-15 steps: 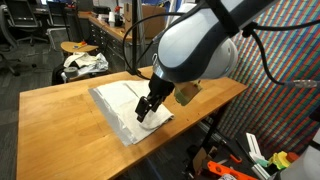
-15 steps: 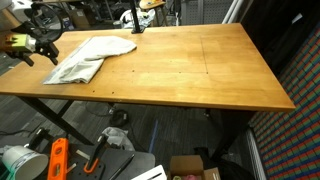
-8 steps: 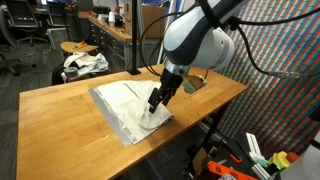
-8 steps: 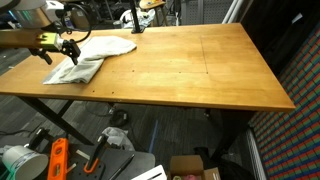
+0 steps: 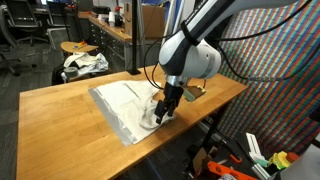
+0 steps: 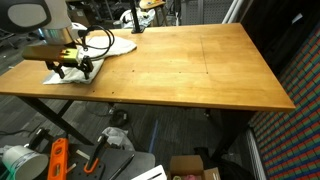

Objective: Fold the white towel in half from right to left

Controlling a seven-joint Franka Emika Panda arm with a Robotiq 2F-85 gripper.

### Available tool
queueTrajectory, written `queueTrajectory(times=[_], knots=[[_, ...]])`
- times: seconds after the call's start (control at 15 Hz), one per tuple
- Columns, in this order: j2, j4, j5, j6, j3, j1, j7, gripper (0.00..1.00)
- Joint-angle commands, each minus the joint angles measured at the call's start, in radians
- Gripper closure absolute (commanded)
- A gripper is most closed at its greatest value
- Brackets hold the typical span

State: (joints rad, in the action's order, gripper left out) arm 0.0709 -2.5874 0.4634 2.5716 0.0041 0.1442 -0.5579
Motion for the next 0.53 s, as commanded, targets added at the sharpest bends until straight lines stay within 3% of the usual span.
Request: queueTrajectory(times=[0.0,0.47], knots=[[0.089,0.078,0.022,-0.087,0.038,-0.078,-0.046,0.00],[0.141,0.132,0.003,-0.099,0.062,-0.172,-0.033,0.00]])
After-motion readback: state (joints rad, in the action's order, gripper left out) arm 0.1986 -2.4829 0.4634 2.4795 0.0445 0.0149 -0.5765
